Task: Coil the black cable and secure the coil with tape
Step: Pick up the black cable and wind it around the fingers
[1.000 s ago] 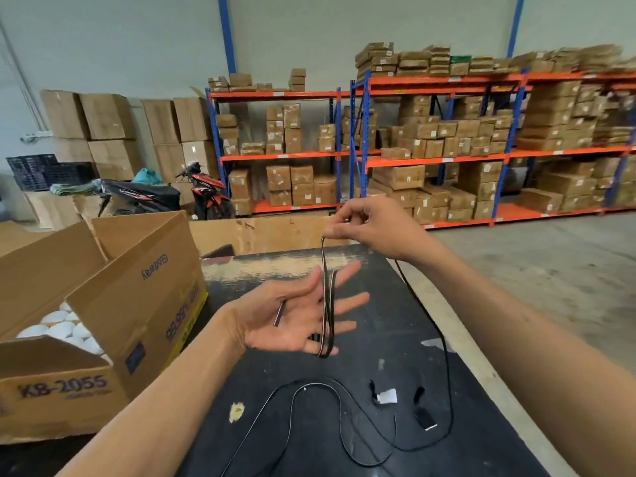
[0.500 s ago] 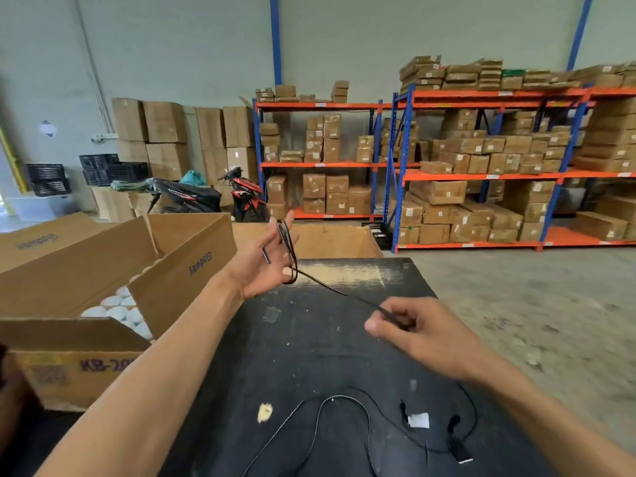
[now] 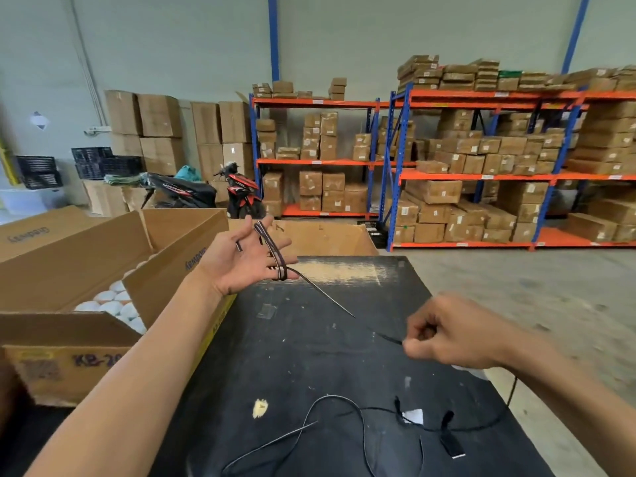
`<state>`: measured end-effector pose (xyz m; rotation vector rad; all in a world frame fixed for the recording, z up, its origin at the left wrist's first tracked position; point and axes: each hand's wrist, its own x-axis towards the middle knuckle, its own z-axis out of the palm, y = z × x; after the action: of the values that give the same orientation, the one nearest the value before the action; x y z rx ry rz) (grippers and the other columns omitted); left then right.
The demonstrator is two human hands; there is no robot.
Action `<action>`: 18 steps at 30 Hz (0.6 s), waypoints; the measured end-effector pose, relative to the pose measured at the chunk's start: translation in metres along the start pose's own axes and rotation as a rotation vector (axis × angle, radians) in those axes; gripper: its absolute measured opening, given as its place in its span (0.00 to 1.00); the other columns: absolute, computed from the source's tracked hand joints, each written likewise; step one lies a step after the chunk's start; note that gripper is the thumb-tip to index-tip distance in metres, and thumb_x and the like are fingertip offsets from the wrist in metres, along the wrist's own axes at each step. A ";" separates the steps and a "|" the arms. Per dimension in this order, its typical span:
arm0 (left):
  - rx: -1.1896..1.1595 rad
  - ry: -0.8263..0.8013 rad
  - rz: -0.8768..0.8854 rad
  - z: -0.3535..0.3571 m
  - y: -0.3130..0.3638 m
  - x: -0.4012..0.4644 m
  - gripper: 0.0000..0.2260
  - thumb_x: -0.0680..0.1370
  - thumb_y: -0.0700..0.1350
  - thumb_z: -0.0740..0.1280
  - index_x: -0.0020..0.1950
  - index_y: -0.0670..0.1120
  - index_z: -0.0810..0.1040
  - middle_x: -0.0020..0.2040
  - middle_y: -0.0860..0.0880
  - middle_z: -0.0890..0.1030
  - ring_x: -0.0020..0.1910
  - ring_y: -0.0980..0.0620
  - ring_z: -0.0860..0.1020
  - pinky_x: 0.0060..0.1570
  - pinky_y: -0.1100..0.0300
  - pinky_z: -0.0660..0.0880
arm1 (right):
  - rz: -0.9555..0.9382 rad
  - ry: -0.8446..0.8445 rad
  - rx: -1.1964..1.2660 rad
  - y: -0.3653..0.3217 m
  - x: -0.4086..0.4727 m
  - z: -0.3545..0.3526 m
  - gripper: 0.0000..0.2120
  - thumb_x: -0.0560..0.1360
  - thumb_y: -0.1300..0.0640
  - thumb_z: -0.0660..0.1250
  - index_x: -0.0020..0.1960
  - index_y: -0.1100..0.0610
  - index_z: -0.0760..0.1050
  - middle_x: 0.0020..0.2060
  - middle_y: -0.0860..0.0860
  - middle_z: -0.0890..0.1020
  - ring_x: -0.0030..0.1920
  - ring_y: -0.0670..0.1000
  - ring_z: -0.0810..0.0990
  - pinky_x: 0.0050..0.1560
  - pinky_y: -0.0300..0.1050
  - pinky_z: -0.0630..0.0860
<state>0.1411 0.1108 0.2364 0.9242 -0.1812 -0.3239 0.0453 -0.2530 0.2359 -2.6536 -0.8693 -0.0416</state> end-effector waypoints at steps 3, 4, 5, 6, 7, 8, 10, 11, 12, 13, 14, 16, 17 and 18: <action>0.049 -0.047 -0.031 0.009 0.004 0.002 0.23 0.83 0.58 0.54 0.78 0.58 0.61 0.79 0.36 0.58 0.73 0.27 0.62 0.60 0.24 0.68 | 0.013 -0.071 -0.067 0.002 0.000 0.014 0.18 0.66 0.41 0.63 0.38 0.55 0.82 0.24 0.44 0.76 0.26 0.45 0.71 0.30 0.39 0.66; 0.060 -0.059 -0.038 0.009 0.005 0.001 0.23 0.82 0.58 0.55 0.78 0.58 0.61 0.79 0.36 0.59 0.72 0.26 0.63 0.60 0.24 0.67 | 0.015 -0.092 -0.092 0.001 -0.001 0.017 0.18 0.66 0.41 0.63 0.40 0.54 0.83 0.24 0.42 0.76 0.26 0.45 0.71 0.30 0.38 0.65; 0.071 -0.070 -0.043 0.010 0.008 0.002 0.23 0.82 0.58 0.55 0.78 0.58 0.62 0.78 0.36 0.60 0.71 0.25 0.65 0.61 0.24 0.68 | 0.024 -0.108 -0.115 0.001 -0.002 0.019 0.18 0.67 0.41 0.63 0.41 0.54 0.83 0.24 0.40 0.76 0.27 0.45 0.72 0.30 0.37 0.65; 0.079 -0.085 -0.046 0.010 0.011 0.002 0.24 0.82 0.58 0.55 0.78 0.58 0.62 0.78 0.36 0.60 0.70 0.24 0.66 0.61 0.25 0.68 | 0.038 -0.117 -0.130 0.001 -0.002 0.021 0.17 0.68 0.41 0.64 0.40 0.53 0.82 0.24 0.39 0.76 0.27 0.45 0.71 0.31 0.37 0.65; 0.082 -0.100 -0.047 0.011 0.013 0.003 0.24 0.82 0.58 0.55 0.78 0.58 0.62 0.78 0.36 0.61 0.69 0.23 0.66 0.61 0.25 0.68 | 0.053 -0.122 -0.132 0.000 -0.003 0.022 0.15 0.68 0.41 0.64 0.38 0.53 0.81 0.24 0.39 0.76 0.27 0.46 0.70 0.32 0.38 0.66; 0.085 -0.104 -0.043 0.013 0.014 0.004 0.23 0.82 0.58 0.55 0.78 0.58 0.62 0.78 0.36 0.60 0.70 0.23 0.66 0.61 0.26 0.69 | 0.062 -0.131 -0.113 -0.002 -0.005 0.023 0.14 0.68 0.42 0.64 0.36 0.51 0.79 0.24 0.40 0.75 0.28 0.47 0.69 0.32 0.38 0.66; 0.088 -0.085 -0.026 0.018 0.012 0.007 0.24 0.82 0.58 0.55 0.78 0.58 0.61 0.79 0.36 0.58 0.72 0.24 0.62 0.61 0.27 0.69 | 0.044 -0.173 -0.061 -0.010 -0.008 0.025 0.13 0.69 0.42 0.64 0.32 0.49 0.76 0.24 0.45 0.73 0.28 0.48 0.67 0.32 0.36 0.66; 0.082 -0.065 -0.016 0.020 0.010 0.009 0.24 0.83 0.59 0.54 0.79 0.58 0.60 0.80 0.37 0.56 0.74 0.25 0.59 0.62 0.26 0.68 | 0.013 -0.199 -0.045 -0.016 -0.009 0.026 0.12 0.70 0.43 0.64 0.31 0.47 0.75 0.23 0.45 0.73 0.28 0.48 0.67 0.31 0.35 0.65; 0.080 -0.039 -0.008 0.022 0.006 0.011 0.23 0.83 0.59 0.54 0.78 0.58 0.61 0.80 0.38 0.56 0.75 0.26 0.57 0.63 0.26 0.66 | -0.027 -0.223 -0.019 -0.023 -0.009 0.026 0.13 0.72 0.44 0.65 0.30 0.46 0.76 0.23 0.46 0.72 0.28 0.47 0.67 0.31 0.34 0.64; 0.092 -0.009 -0.011 0.023 0.001 0.013 0.22 0.83 0.59 0.54 0.77 0.59 0.63 0.78 0.39 0.59 0.75 0.28 0.59 0.64 0.27 0.64 | -0.062 -0.233 0.031 -0.029 -0.009 0.024 0.12 0.73 0.45 0.66 0.33 0.47 0.78 0.23 0.46 0.73 0.27 0.46 0.68 0.31 0.34 0.65; 0.126 0.021 -0.027 0.023 -0.005 0.015 0.20 0.82 0.59 0.55 0.74 0.59 0.67 0.74 0.42 0.66 0.71 0.33 0.66 0.63 0.30 0.65 | -0.087 -0.225 0.099 -0.033 -0.008 0.020 0.11 0.75 0.46 0.67 0.36 0.48 0.80 0.24 0.45 0.73 0.26 0.45 0.68 0.31 0.35 0.65; 0.255 0.035 -0.121 0.025 -0.021 0.015 0.16 0.81 0.59 0.56 0.66 0.59 0.74 0.54 0.49 0.73 0.46 0.47 0.73 0.49 0.47 0.68 | -0.127 -0.142 0.226 -0.037 -0.003 0.002 0.10 0.77 0.48 0.69 0.40 0.50 0.83 0.25 0.43 0.74 0.26 0.41 0.69 0.31 0.34 0.66; 0.330 0.016 -0.189 0.025 -0.031 0.013 0.15 0.81 0.60 0.57 0.64 0.59 0.76 0.47 0.51 0.70 0.37 0.51 0.66 0.42 0.53 0.61 | -0.148 -0.071 0.252 -0.037 0.000 -0.011 0.09 0.78 0.48 0.69 0.41 0.48 0.83 0.26 0.41 0.76 0.27 0.40 0.70 0.32 0.32 0.66; 0.393 -0.014 -0.258 0.026 -0.041 0.011 0.16 0.80 0.60 0.58 0.65 0.60 0.76 0.46 0.51 0.68 0.36 0.52 0.60 0.40 0.55 0.55 | -0.167 0.015 0.236 -0.037 0.005 -0.025 0.08 0.78 0.47 0.69 0.42 0.46 0.83 0.27 0.41 0.77 0.27 0.39 0.72 0.32 0.31 0.68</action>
<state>0.1359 0.0641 0.2187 1.3385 -0.1406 -0.5455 0.0297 -0.2309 0.2715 -2.3561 -1.0216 0.0006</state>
